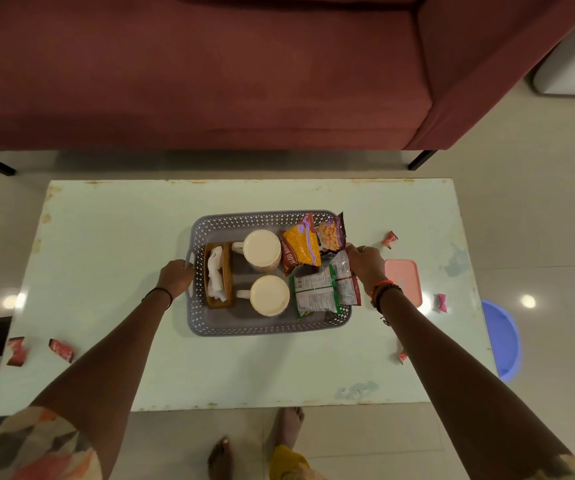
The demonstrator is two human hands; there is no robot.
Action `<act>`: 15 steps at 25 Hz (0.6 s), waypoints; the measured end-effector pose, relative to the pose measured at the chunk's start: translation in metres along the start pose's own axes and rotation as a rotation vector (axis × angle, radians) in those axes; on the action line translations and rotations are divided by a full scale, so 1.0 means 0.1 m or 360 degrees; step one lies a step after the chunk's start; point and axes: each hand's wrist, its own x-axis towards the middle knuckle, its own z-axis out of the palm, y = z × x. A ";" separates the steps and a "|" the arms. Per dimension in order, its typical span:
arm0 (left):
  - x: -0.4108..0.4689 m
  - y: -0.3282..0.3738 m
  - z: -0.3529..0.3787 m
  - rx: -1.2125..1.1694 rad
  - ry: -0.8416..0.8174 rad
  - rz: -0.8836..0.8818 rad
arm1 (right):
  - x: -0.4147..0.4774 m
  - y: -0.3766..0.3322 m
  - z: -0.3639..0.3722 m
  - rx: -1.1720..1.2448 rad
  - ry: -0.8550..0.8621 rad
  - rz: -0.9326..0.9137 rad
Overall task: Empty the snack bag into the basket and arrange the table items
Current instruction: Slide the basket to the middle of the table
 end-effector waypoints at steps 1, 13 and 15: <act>-0.03 -0.01 -0.02 0.0004 0.0018 0.0008 | -0.04 -0.01 -0.01 -0.0013 0.0041 -0.0029; -0.98 -0.19 -0.14 -0.0127 0.0258 0.0084 | -0.78 -0.02 -0.13 -0.0220 0.0155 -0.0167; -1.15 -0.23 -0.12 -0.0121 0.0269 0.0139 | -0.94 0.03 -0.15 -0.0199 0.0156 -0.0159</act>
